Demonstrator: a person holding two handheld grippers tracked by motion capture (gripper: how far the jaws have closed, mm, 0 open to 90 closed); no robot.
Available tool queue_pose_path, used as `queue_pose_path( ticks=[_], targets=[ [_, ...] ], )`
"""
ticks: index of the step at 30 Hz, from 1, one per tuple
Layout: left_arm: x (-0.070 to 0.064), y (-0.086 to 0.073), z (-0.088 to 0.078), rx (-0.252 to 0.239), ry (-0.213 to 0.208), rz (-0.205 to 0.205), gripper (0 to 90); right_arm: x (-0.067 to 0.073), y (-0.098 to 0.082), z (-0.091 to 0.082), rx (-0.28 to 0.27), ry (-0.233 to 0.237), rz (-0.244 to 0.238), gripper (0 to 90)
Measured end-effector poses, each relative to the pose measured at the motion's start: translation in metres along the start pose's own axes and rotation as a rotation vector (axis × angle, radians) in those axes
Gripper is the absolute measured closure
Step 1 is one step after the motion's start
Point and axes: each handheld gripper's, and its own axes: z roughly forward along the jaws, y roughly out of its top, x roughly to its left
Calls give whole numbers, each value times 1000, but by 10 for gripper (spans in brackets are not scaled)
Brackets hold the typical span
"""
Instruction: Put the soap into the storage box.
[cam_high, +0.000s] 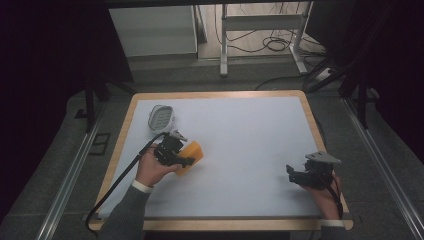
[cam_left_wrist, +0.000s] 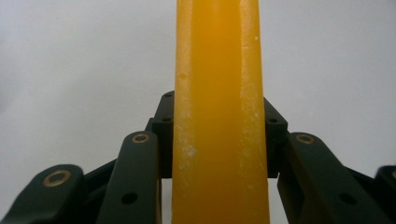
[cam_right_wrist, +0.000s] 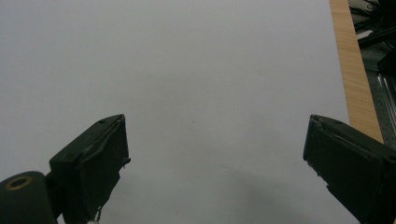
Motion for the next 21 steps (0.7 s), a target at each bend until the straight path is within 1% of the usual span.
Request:
queue_pose_path(
  ticks=[7,13,21],
  targets=[
    [3,1,-3,-13,0,-6,612,0,0,0,-1,-3,0,66],
    [5,1,-5,-2,-4,-8,611,0,0,0,0,-2,0,66],
    [8,2,-5,-11,-9,-16,612,-3,0,-2,-5,-5,7,66]
  ],
)
